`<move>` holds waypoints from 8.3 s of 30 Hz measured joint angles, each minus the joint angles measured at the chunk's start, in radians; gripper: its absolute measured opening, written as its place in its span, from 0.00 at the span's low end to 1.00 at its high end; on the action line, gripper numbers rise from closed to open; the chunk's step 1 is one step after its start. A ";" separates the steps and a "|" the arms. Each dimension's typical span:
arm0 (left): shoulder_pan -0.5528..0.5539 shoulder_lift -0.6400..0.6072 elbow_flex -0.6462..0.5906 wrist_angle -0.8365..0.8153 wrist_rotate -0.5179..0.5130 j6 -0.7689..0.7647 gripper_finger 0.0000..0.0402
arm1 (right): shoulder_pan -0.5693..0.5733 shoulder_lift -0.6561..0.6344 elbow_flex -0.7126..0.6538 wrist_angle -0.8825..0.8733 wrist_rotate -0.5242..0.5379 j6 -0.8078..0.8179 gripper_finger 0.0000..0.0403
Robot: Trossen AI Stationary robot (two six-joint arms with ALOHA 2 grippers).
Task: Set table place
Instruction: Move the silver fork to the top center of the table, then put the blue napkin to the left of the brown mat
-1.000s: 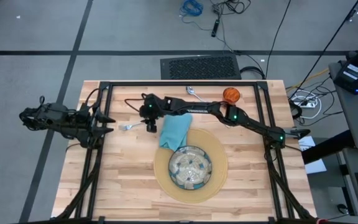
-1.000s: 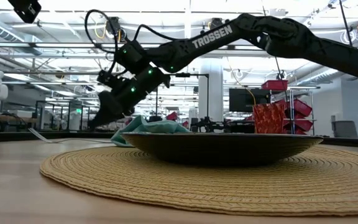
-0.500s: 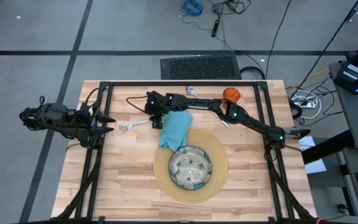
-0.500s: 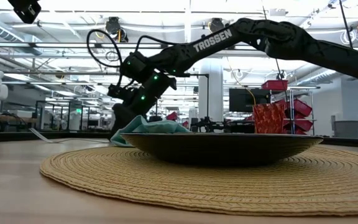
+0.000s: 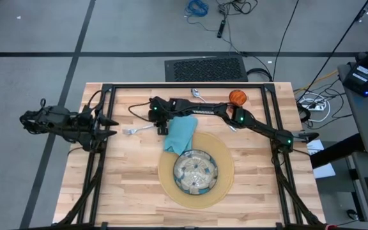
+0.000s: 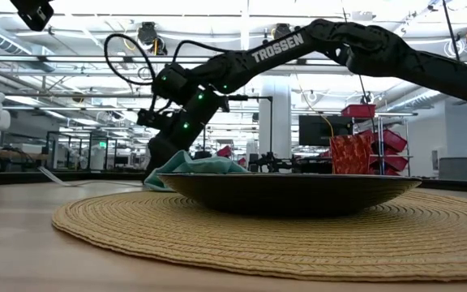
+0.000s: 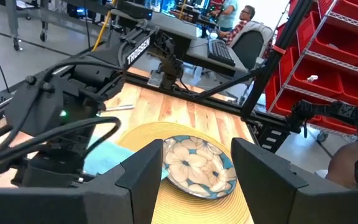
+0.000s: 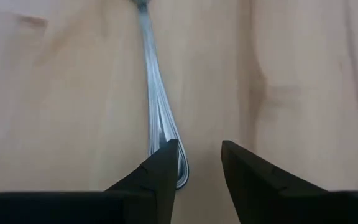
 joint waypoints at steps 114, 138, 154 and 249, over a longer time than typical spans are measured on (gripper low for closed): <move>0.267 0.355 -0.121 -0.351 -0.064 -0.563 0.45 | 0.060 -0.544 -0.006 -0.522 -0.314 0.113 0.46; 0.740 0.320 -0.507 0.147 0.141 -0.607 0.45 | 0.314 -0.633 -0.077 -0.786 -0.021 0.132 0.44; 0.915 0.561 -0.507 0.358 0.267 -0.513 0.45 | 0.479 -0.632 -0.288 -0.685 0.051 0.204 0.44; 0.884 1.549 0.236 0.459 0.574 -0.082 0.52 | 0.598 -0.632 -0.671 -0.284 0.073 0.436 0.44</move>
